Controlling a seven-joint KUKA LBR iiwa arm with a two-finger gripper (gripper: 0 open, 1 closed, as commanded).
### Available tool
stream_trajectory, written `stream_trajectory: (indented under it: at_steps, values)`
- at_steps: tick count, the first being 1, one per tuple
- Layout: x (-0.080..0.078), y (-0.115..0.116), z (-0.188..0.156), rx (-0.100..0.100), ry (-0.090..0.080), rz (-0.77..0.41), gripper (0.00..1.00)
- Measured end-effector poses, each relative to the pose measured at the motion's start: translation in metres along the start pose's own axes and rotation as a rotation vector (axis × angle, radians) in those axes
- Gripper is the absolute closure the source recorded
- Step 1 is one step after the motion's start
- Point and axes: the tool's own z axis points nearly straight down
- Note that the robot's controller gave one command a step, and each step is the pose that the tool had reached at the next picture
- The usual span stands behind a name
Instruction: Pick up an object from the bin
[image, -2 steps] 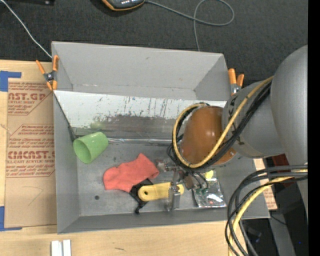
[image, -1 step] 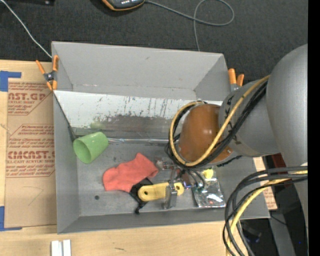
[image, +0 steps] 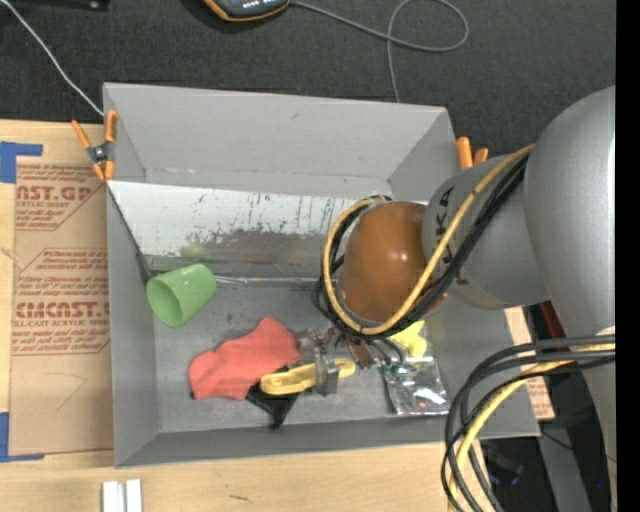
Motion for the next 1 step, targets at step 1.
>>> stream_trajectory:
  at_steps: [1]
  values:
    - [0.0, 0.0, 0.0, 0.0, 0.0, 0.0, 1.0]
